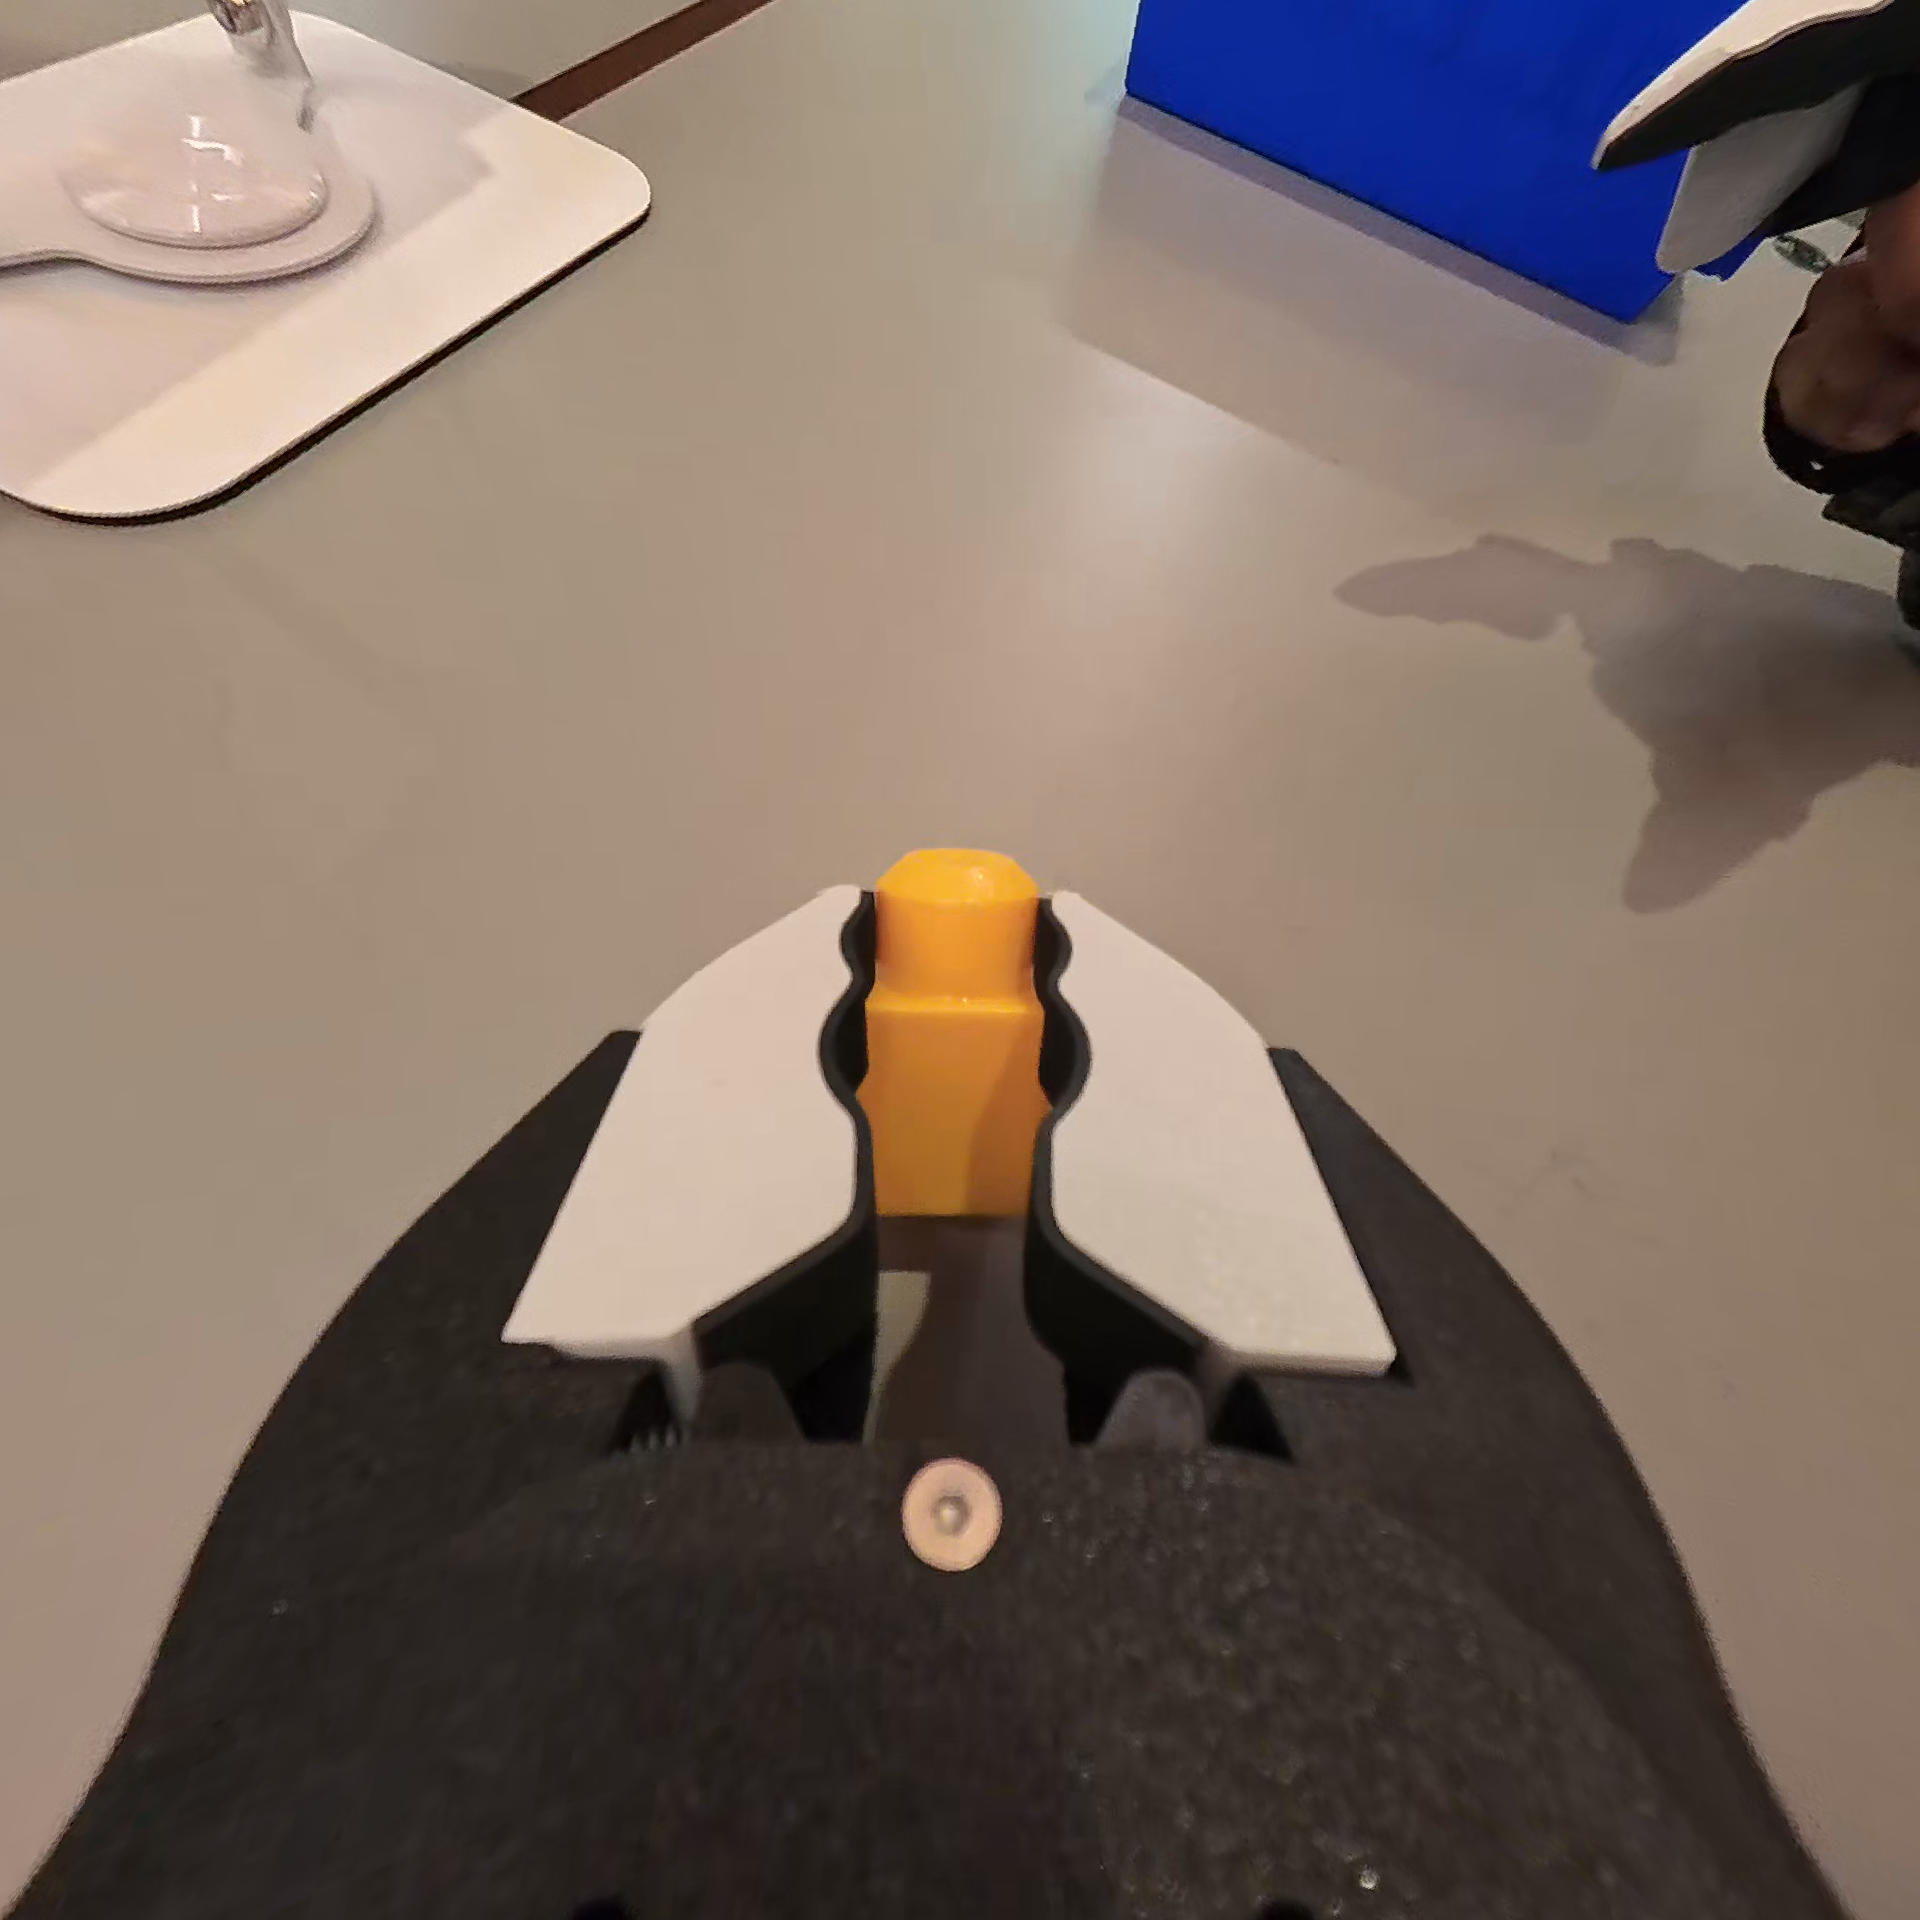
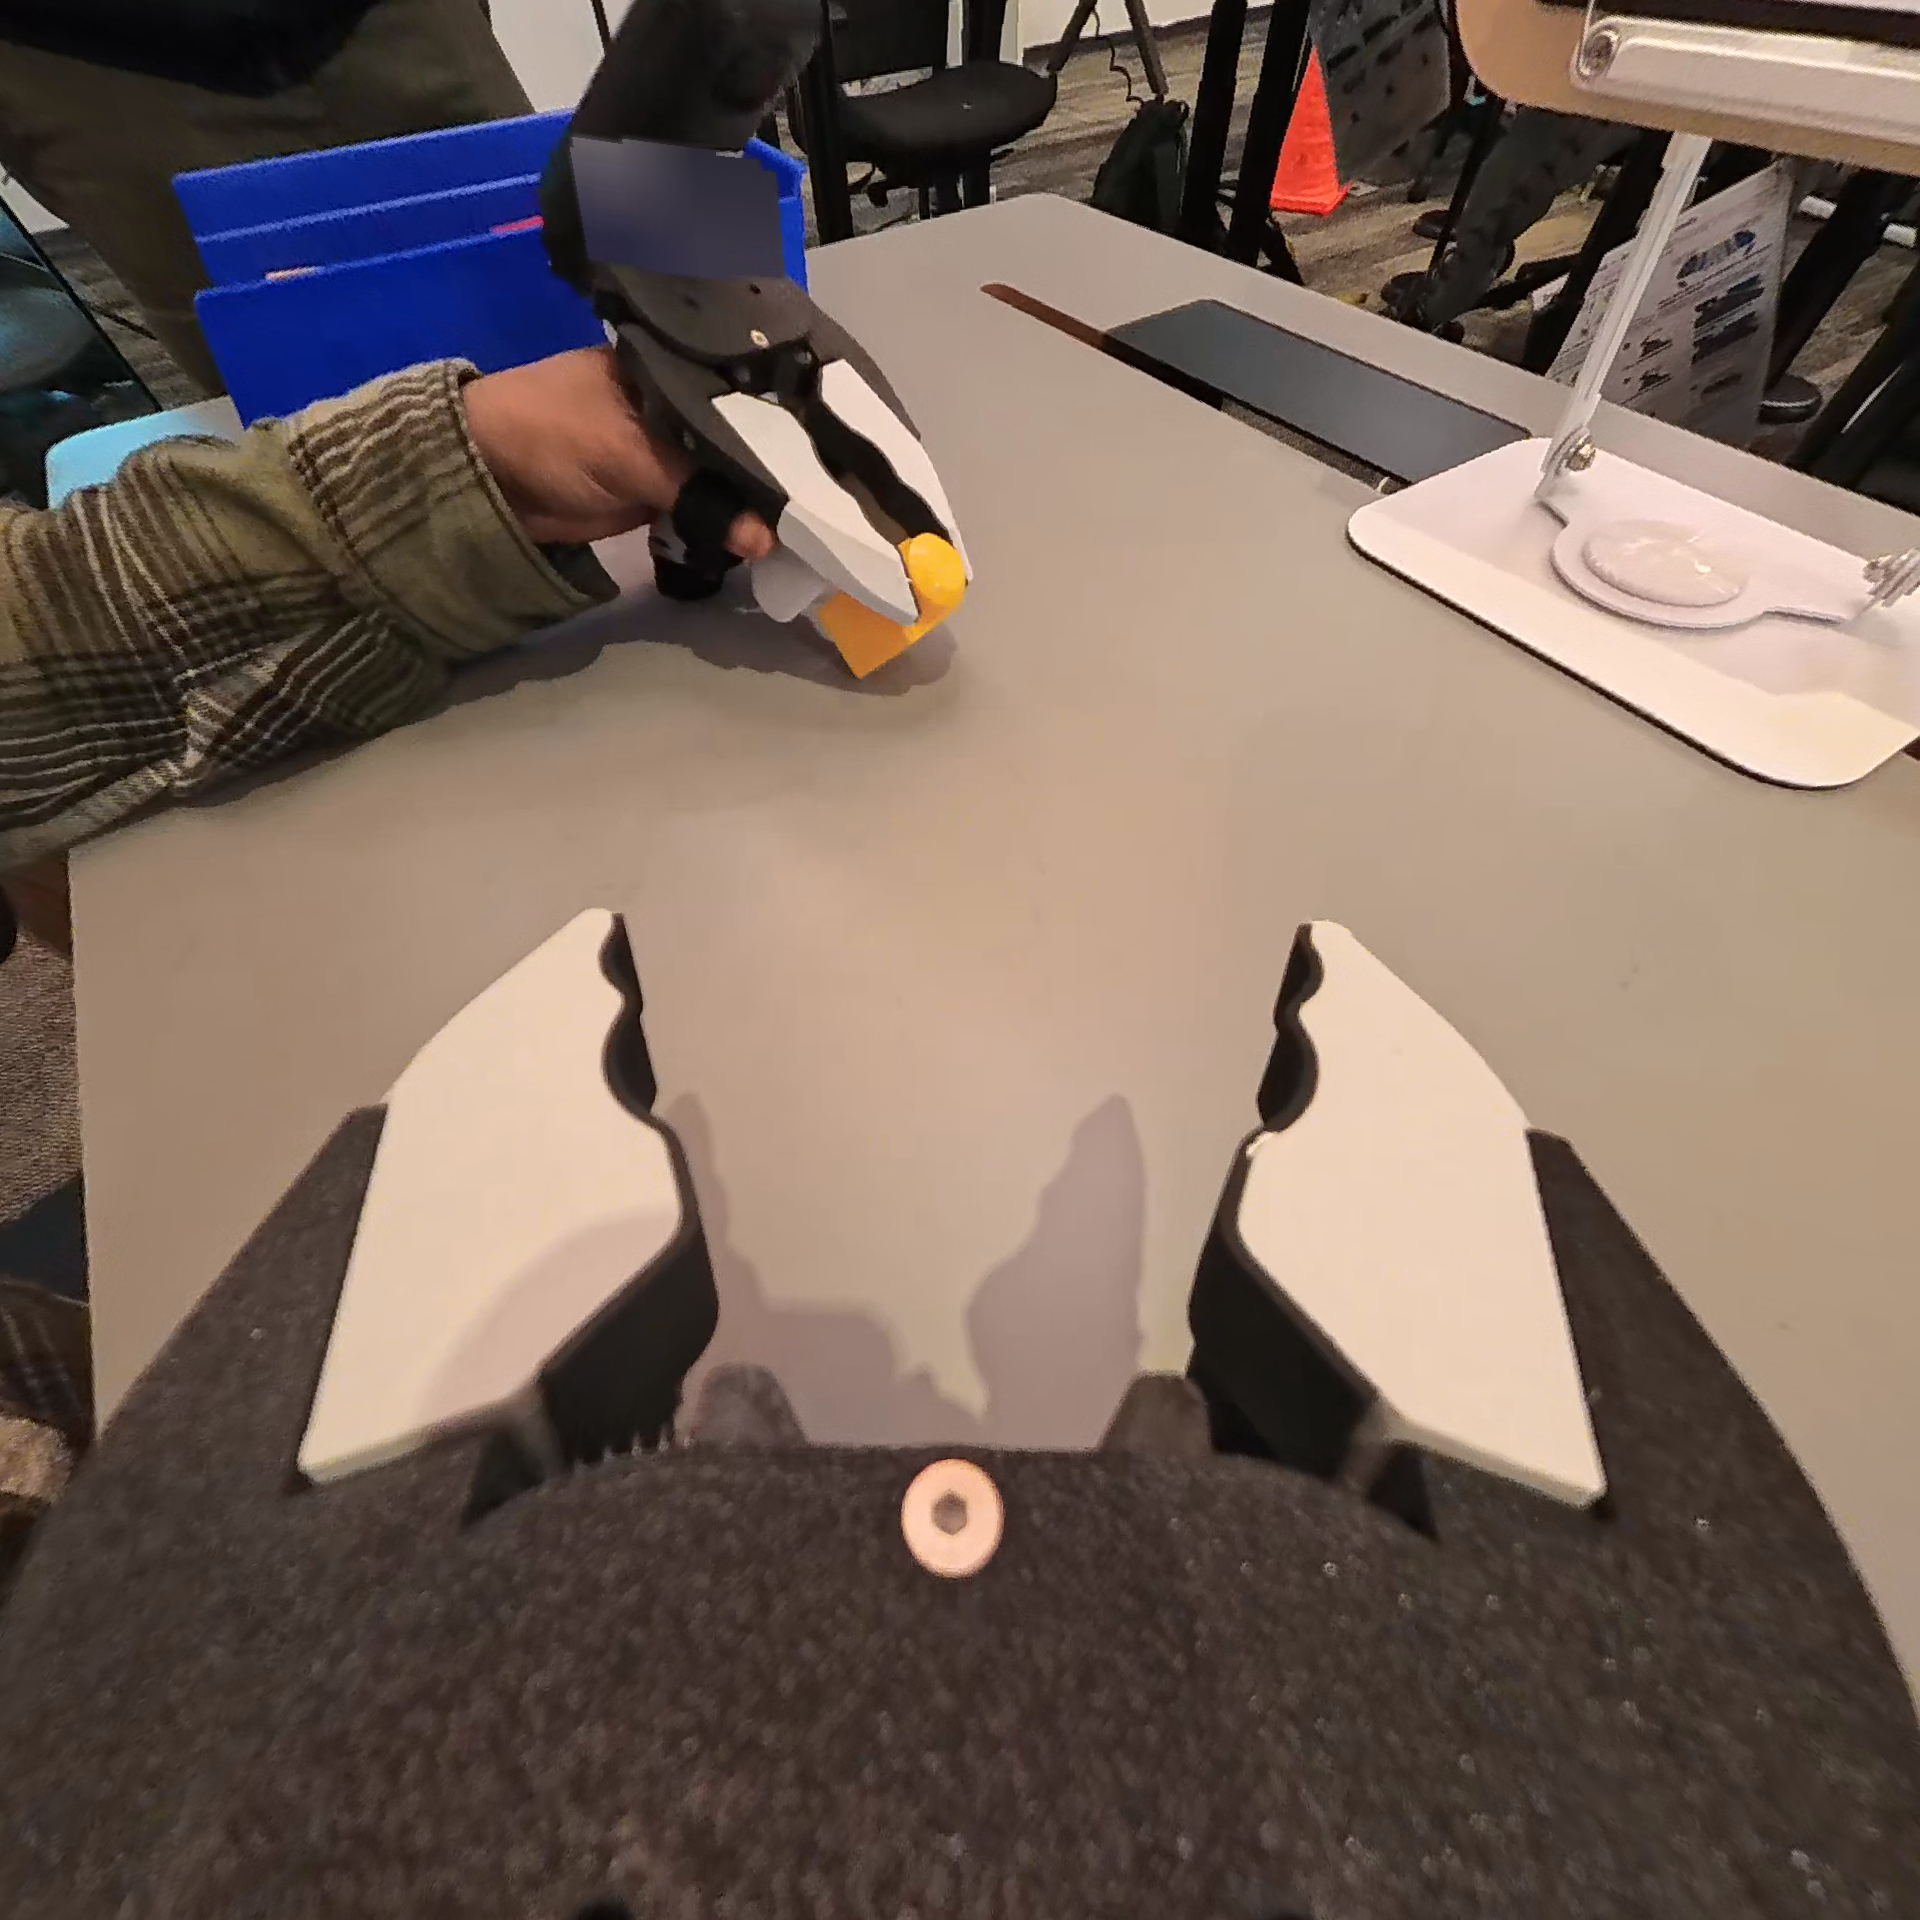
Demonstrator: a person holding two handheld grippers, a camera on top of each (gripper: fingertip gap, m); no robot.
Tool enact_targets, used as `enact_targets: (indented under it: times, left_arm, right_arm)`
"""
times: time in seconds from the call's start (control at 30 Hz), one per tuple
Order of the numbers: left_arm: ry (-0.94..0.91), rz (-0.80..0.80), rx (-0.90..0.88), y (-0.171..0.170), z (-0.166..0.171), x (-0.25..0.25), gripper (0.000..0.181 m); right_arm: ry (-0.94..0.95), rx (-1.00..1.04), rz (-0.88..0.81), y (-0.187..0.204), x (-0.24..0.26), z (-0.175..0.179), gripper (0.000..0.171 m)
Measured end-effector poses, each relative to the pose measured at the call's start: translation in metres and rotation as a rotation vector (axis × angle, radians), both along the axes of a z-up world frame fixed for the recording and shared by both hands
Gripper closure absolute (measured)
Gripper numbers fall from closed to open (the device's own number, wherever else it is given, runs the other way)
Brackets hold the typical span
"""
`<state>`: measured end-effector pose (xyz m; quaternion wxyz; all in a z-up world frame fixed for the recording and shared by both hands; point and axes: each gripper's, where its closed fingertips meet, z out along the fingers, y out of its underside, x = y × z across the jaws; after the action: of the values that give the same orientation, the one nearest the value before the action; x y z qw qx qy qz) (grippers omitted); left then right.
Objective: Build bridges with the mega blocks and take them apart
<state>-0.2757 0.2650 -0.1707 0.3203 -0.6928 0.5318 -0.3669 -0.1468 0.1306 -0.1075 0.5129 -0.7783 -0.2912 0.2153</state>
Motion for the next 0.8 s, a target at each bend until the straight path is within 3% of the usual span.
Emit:
enact_targets:
  times: [0.8]
  left_arm:
    - [0.206,-0.135,0.069,-0.015,-0.023,0.006,0.154]
  right_arm:
    - [0.008,0.019,0.019,-0.002,-0.008,0.010,0.057]
